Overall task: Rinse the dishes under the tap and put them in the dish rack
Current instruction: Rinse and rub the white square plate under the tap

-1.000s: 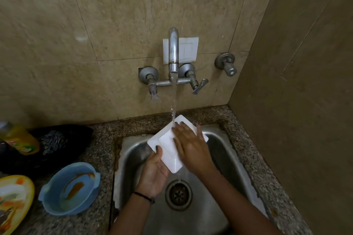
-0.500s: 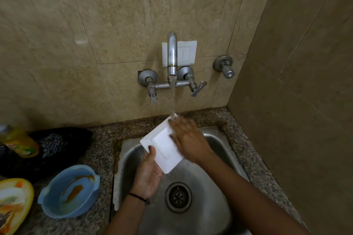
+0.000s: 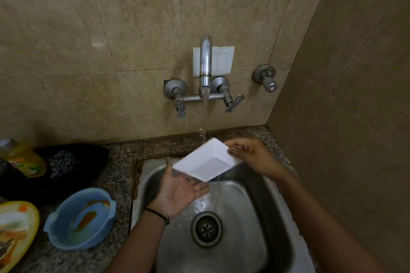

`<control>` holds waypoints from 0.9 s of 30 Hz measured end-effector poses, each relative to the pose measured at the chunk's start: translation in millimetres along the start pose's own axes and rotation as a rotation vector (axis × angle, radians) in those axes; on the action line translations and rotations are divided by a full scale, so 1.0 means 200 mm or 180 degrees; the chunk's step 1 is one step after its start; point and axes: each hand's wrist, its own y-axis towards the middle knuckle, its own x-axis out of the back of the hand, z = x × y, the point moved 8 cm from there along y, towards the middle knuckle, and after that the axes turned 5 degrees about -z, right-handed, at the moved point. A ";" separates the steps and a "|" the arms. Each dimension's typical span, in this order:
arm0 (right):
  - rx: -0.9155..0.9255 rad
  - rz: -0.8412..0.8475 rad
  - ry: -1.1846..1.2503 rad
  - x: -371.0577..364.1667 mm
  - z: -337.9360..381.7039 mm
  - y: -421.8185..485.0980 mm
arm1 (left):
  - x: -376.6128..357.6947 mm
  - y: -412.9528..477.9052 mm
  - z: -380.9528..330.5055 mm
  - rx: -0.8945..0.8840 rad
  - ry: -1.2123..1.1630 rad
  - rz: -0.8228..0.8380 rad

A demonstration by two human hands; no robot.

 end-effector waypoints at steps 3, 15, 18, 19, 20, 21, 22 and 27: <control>0.0405 0.0196 -0.0467 0.04 0.01 -0.08 | -0.03 -0.02 -0.07 -0.0030 0.0147 0.0105; 0.1047 0.0787 -0.2401 -0.50 -0.04 -0.06 | -0.07 -0.04 -0.11 -0.0859 0.0784 0.0112; 0.0767 0.0334 -0.2775 -0.46 -0.10 0.06 | -0.06 -0.07 -0.15 -0.1068 0.0745 0.0087; 0.0794 0.0225 -0.2903 -0.48 -0.11 0.07 | -0.05 -0.07 -0.16 -0.1113 0.0741 0.0072; 0.0878 0.0192 -0.2950 -0.51 -0.10 0.07 | -0.04 -0.08 -0.17 -0.1143 0.0736 0.0060; 0.1024 0.0256 -0.2908 -0.56 -0.08 0.06 | -0.03 -0.08 -0.18 -0.1161 0.0736 0.0062; 0.1194 0.0362 -0.2840 -0.60 -0.06 0.06 | -0.03 -0.09 -0.18 -0.1177 0.0760 0.0081; 0.1307 -0.0011 -0.2936 -0.49 -0.04 0.11 | -0.02 -0.10 -0.18 -0.1245 0.0815 0.0090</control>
